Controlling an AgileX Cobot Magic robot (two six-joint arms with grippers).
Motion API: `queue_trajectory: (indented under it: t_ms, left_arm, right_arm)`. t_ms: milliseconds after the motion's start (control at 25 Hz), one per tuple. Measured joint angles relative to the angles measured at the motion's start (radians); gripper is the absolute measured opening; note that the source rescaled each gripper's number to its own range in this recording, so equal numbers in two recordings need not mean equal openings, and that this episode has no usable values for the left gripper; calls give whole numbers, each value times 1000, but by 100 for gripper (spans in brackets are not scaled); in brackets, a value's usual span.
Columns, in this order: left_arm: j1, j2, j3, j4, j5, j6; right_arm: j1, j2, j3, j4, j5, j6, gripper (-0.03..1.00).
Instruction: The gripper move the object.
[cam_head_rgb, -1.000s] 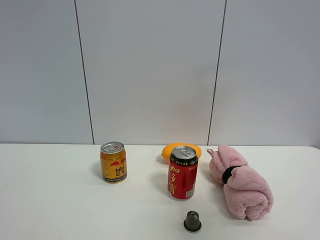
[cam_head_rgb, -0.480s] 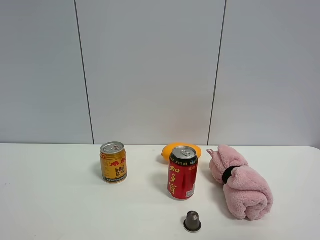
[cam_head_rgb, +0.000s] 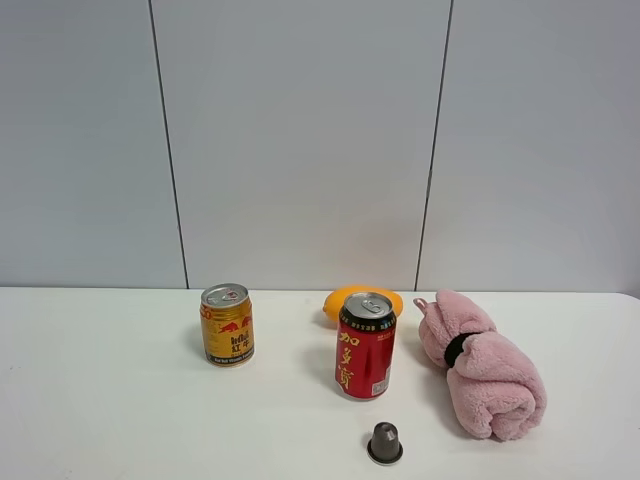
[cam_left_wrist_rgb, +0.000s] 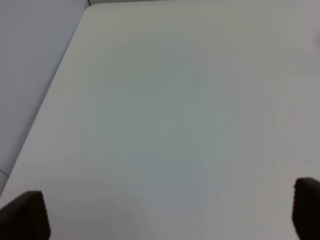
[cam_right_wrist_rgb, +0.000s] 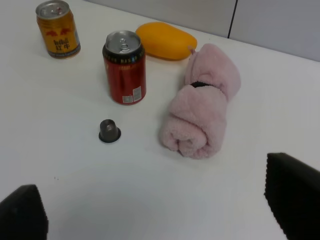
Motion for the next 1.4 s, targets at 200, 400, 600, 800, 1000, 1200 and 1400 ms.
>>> queue_trajectory:
  t_ms: [200,400,600,800,1000,1200,1400]
  left_arm:
    - [0,0,0,0,0,0]
    - [0,0,0,0,0,0]
    - [0,0,0,0,0,0]
    - [0,0,0,0,0,0]
    - [0,0,0,0,0,0]
    - [0,0,0,0,0,0]
    - [0,0,0,0,0,0]
  right_arm:
    - [0,-11,54,1,39,0,96]
    - [0,-11,61,1,50,9,96]
    - [0,-11,61,-44,50,76,96]
    - [0,-11,61,-68,50,113,96]
    - [-31,-11,61,-68,50,116,96]
    - [-118,-11,61,-68,50,116,96]
    - [-210,-11,61,-68,50,116,96]
